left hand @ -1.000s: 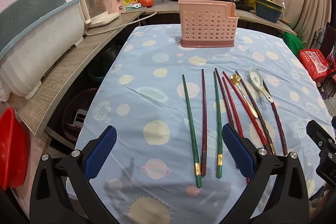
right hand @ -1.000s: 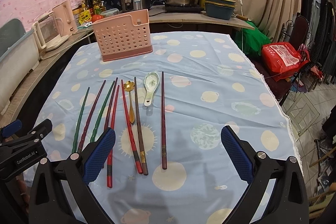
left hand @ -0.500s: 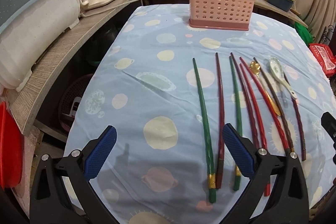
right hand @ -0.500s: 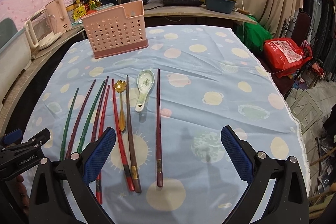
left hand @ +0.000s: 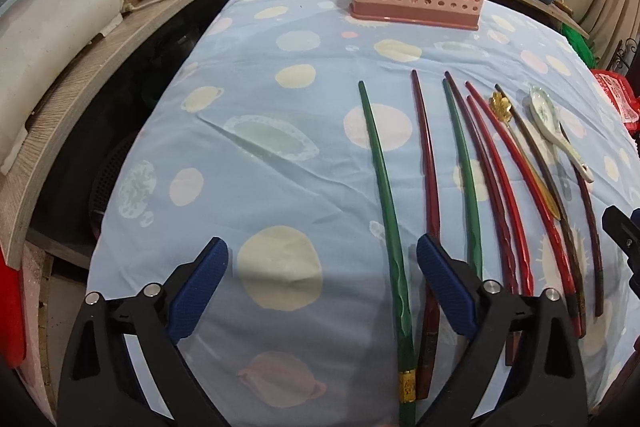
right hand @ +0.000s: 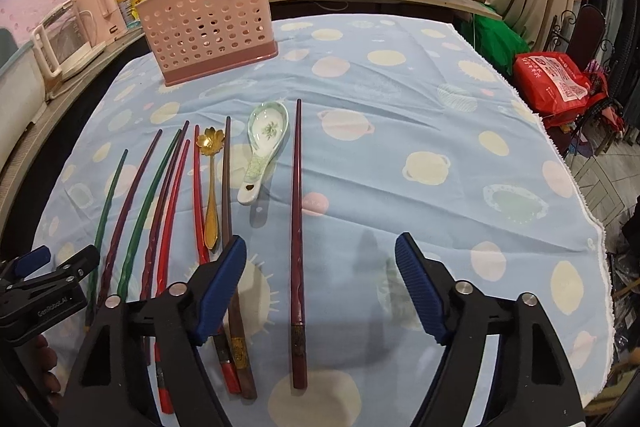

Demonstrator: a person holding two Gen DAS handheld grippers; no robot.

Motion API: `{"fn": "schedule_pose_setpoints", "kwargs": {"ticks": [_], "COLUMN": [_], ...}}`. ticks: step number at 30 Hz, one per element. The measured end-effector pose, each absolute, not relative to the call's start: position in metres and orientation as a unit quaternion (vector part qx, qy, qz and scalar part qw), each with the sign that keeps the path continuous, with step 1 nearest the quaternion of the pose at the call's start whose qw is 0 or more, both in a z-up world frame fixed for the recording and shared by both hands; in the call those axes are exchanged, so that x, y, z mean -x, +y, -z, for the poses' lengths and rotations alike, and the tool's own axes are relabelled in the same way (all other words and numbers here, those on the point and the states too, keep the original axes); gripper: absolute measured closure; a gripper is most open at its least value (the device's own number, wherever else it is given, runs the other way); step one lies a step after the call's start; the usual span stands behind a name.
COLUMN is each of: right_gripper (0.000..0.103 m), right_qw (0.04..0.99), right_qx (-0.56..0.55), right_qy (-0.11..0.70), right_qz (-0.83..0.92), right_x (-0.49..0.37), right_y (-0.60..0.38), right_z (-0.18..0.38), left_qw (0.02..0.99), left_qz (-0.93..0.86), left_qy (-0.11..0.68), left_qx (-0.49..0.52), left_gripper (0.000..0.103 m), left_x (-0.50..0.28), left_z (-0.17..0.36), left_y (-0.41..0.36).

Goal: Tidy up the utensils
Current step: 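Grasp a green chopstick with the left tool while the right tool grasps a dark red chopstick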

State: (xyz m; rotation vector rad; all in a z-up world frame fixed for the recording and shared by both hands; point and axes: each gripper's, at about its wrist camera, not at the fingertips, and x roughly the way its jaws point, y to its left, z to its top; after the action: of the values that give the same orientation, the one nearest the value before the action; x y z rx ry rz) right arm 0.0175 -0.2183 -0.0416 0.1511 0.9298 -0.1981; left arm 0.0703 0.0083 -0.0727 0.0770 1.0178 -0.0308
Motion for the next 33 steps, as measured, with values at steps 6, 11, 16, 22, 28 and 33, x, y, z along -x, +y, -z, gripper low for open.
{"fn": "schedule_pose_setpoints", "kwargs": {"ticks": [6, 11, 16, 22, 28, 33], "right_gripper": [0.045, 0.055, 0.06, 0.068, 0.087, 0.095], "right_qw": [0.878, 0.872, 0.872, 0.873, 0.875, 0.875], "right_qx": [-0.08, -0.08, -0.073, -0.064, -0.064, -0.071], "right_qy": [0.464, 0.476, 0.476, 0.477, 0.474, 0.475], "right_qz": [0.087, 0.081, 0.082, 0.076, 0.072, 0.063], "right_x": [-0.022, -0.017, -0.007, 0.011, 0.029, 0.038], "right_y": [-0.219, -0.219, -0.217, -0.213, -0.212, -0.213], "right_z": [0.053, 0.06, 0.062, 0.063, 0.062, 0.062], "left_qw": [0.866, 0.86, 0.859, 0.86, 0.861, 0.862], "left_qz": [0.024, 0.037, 0.051, 0.063, 0.078, 0.091], "left_qy": [0.498, 0.507, 0.509, 0.505, 0.5, 0.497], "left_qx": [-0.034, -0.03, -0.036, -0.042, -0.046, -0.044], "left_gripper": [0.019, 0.019, 0.021, 0.034, 0.05, 0.07], "left_x": [-0.071, -0.058, -0.042, -0.024, -0.007, 0.001], "left_z": [0.079, 0.08, 0.081, 0.079, 0.076, 0.074], "left_y": [0.007, 0.008, 0.009, 0.009, 0.007, 0.006]}}
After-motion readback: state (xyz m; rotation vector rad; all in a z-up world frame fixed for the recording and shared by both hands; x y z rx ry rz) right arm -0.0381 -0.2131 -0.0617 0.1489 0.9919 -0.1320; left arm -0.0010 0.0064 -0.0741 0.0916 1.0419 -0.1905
